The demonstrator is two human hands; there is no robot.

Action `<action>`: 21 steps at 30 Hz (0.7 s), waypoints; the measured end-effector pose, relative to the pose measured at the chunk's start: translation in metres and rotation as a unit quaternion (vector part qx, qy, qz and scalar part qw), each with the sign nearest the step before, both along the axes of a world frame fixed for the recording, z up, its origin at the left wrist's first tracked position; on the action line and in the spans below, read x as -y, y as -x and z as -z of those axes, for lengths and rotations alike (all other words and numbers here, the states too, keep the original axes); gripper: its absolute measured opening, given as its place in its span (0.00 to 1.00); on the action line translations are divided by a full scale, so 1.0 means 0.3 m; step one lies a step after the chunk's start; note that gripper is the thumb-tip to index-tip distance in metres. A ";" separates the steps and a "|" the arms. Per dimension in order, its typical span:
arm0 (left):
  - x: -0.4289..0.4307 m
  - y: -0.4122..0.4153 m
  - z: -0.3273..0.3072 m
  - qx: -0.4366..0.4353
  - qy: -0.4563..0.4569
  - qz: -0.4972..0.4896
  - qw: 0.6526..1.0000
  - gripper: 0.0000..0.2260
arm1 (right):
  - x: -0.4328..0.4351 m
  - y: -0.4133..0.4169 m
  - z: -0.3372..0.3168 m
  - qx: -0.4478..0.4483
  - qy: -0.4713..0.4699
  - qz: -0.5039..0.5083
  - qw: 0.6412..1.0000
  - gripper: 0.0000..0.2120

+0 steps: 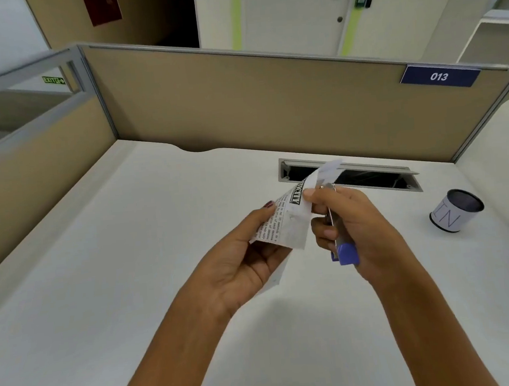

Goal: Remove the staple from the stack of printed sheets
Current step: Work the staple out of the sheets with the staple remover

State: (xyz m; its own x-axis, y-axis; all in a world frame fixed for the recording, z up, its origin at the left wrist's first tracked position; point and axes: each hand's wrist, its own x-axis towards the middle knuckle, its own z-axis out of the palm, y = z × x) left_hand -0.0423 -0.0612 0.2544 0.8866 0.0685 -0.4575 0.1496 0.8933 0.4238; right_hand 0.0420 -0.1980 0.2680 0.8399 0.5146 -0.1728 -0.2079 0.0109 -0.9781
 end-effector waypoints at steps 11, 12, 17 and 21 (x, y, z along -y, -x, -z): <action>-0.009 -0.026 0.020 0.024 -0.188 -0.118 0.975 0.22 | 0.080 -0.003 -0.001 0.146 0.073 0.021 0.986 0.07; -0.010 -0.025 0.019 0.028 -0.195 -0.121 0.973 0.23 | 0.079 0.006 0.001 0.173 0.068 0.045 0.981 0.08; -0.001 -0.024 0.011 0.033 -0.255 -0.142 0.956 0.22 | 0.060 0.050 -0.002 0.327 0.076 0.118 0.934 0.18; 0.004 -0.026 -0.002 0.030 -0.326 -0.178 0.928 0.22 | 0.050 0.082 -0.007 0.468 0.146 0.136 0.861 0.14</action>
State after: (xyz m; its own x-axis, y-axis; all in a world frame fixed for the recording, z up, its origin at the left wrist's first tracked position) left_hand -0.0346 -0.0625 0.2549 0.7774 0.6063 -0.1674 -0.1466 0.4335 0.8892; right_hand 0.0172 -0.2129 0.2702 0.7643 0.3258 0.5565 0.6440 -0.3402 -0.6853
